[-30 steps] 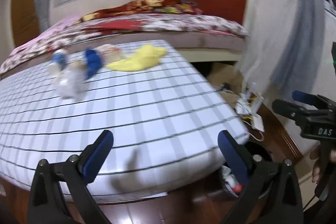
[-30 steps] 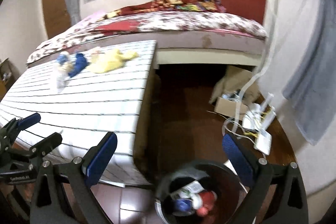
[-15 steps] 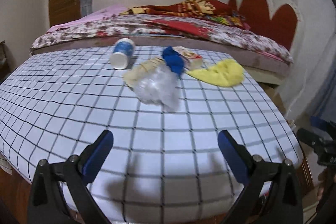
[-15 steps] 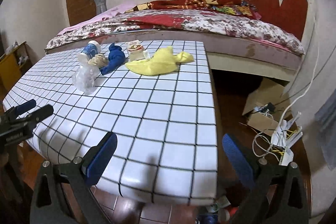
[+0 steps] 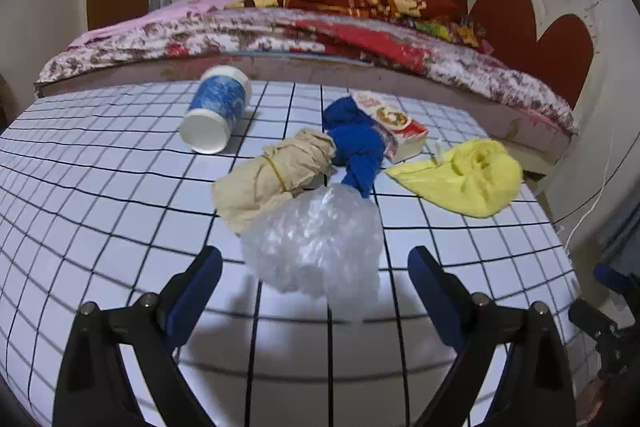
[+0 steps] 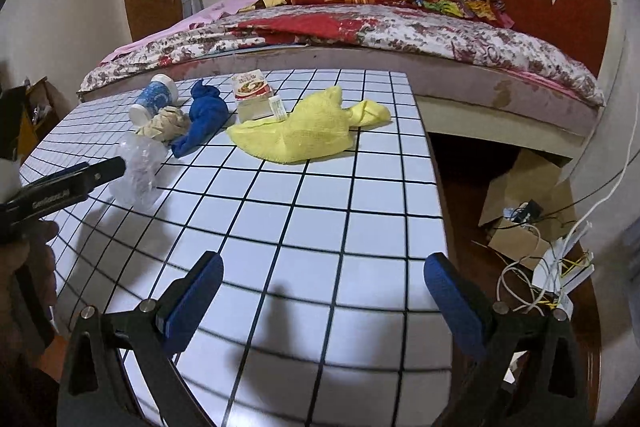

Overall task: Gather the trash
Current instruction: 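Grasp the clear plastic bag with the left tool while the right tool grasps the yellow cloth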

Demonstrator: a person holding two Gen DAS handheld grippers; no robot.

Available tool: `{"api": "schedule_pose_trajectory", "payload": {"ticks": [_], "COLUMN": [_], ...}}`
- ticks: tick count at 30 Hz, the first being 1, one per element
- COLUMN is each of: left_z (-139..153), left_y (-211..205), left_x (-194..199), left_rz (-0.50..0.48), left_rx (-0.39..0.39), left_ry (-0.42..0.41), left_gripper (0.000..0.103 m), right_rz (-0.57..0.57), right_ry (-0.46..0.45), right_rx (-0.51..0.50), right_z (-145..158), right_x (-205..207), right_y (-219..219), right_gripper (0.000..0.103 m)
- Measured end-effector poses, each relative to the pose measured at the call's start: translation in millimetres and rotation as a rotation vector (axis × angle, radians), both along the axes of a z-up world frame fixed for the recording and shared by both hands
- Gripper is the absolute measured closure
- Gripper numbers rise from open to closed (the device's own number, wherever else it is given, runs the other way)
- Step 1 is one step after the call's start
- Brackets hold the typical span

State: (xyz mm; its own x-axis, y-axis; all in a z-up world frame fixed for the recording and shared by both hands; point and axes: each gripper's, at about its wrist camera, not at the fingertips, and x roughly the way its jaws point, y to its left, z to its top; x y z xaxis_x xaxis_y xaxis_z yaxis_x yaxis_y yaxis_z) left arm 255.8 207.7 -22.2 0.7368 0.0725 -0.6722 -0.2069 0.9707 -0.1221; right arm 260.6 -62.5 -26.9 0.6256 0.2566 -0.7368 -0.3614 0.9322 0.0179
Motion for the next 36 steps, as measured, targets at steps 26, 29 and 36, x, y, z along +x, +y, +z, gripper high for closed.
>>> {"api": "schedule_pose_trajectory", "payload": {"ticks": [26, 29, 36], "left_z": [-7.0, -7.4, 1.5], "left_y": [13.6, 11.6, -4.4], "left_x": [-13.6, -16.6, -32.4], "left_rz": [-0.062, -0.066, -0.082], "left_rx": [-0.067, -0.062, -0.044], "left_ry": [0.002, 0.001, -0.039], "left_gripper": [0.051, 0.051, 0.051], "right_rz": [0.021, 0.044, 0.078], "right_ry": [0.123, 0.123, 0.027], "right_rx": [-0.062, -0.072, -0.010], "right_z": [-23.5, -26.7, 4.0], "right_x": [147.9, 141.7, 83.1], "right_y": [66.0, 65.5, 34.4], "right_gripper": [0.045, 0.080, 0.082]}}
